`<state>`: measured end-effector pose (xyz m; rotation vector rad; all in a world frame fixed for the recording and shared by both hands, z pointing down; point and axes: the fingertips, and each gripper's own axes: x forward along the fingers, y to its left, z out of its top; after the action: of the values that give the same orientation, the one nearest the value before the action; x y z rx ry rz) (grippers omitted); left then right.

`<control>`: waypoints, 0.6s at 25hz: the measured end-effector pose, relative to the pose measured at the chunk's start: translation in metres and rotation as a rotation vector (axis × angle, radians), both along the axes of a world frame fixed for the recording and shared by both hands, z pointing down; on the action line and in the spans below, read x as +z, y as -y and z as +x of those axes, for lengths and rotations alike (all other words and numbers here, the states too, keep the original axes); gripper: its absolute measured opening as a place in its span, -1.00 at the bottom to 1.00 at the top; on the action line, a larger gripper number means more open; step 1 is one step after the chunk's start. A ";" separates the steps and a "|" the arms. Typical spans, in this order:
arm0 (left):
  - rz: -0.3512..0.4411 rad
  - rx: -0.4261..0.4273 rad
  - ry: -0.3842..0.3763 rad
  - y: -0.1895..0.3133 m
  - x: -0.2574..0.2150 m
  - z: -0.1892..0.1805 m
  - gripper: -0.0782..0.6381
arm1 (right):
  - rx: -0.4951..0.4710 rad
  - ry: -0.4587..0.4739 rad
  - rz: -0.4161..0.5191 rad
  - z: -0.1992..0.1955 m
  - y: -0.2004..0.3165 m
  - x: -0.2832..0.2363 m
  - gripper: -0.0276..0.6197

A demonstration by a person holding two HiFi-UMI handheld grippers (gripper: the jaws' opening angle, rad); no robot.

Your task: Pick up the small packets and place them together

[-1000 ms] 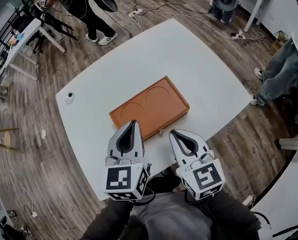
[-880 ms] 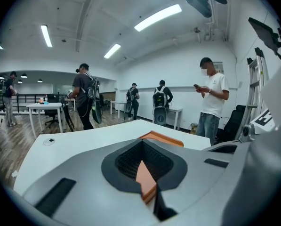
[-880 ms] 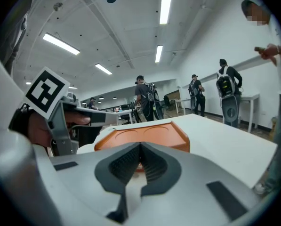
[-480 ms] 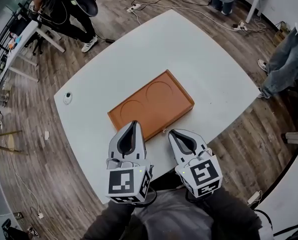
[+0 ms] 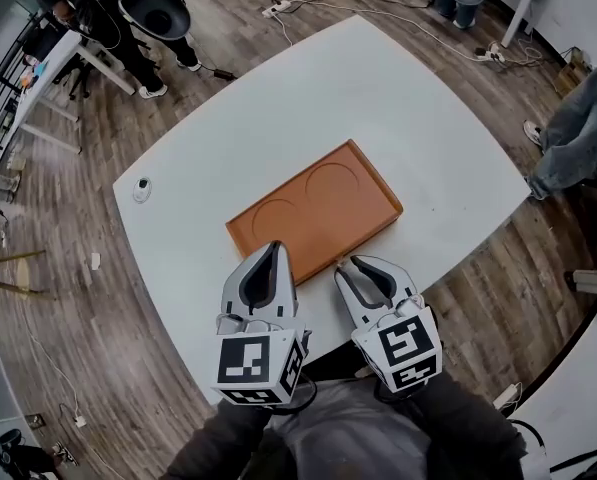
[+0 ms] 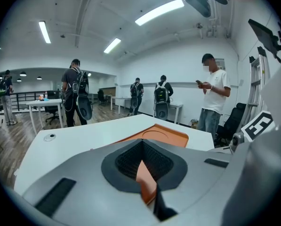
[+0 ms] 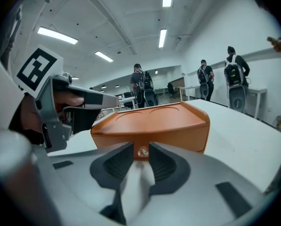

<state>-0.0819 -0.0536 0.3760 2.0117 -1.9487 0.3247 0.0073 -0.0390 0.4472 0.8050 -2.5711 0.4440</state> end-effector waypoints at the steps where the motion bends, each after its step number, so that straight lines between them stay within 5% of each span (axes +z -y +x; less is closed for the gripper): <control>1: -0.003 -0.003 -0.001 0.000 0.001 -0.002 -0.79 | -0.005 -0.006 -0.005 -0.001 0.000 0.002 -0.64; 6: -0.029 -0.020 -0.006 -0.001 0.003 -0.006 -0.79 | -0.022 -0.011 -0.029 -0.006 0.001 0.007 -0.64; 15: -0.187 -0.059 -0.031 -0.010 0.028 -0.023 -0.79 | -0.025 -0.040 -0.055 -0.007 0.005 0.012 -0.64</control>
<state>-0.1048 -0.0440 0.4043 1.8280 -1.8797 0.4413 0.0001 -0.0445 0.4595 0.7539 -2.5182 0.4841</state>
